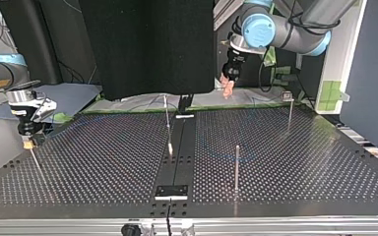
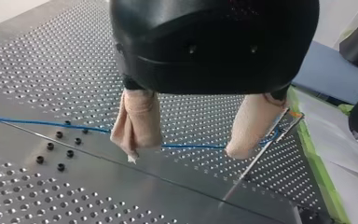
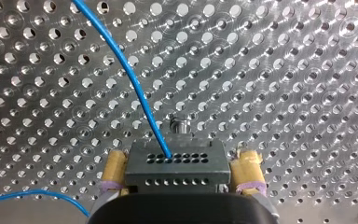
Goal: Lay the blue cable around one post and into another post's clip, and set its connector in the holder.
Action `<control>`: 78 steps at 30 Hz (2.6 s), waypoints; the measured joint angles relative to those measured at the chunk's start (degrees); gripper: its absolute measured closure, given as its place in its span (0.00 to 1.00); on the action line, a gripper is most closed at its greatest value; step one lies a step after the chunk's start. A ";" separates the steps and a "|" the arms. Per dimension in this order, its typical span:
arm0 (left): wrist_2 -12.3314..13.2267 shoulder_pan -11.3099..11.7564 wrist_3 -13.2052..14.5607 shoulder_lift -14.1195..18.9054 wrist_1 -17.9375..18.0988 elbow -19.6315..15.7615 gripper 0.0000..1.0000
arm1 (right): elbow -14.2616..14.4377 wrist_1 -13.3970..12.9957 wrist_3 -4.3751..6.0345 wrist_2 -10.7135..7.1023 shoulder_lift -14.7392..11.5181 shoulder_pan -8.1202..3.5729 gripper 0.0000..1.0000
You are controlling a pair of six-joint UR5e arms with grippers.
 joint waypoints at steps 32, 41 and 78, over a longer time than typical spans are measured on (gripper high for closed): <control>-1.38 0.35 -0.59 -0.07 18.44 -18.46 0.00 | -0.01 0.05 0.07 -0.04 0.04 -0.23 0.00; -1.38 0.44 -0.60 -0.07 23.52 -23.53 0.00 | -0.01 0.18 0.02 -0.04 0.04 -0.28 0.00; 0.83 0.53 -5.12 -0.07 44.02 -20.66 0.00 | 0.01 0.43 0.00 -0.04 0.06 -0.29 0.00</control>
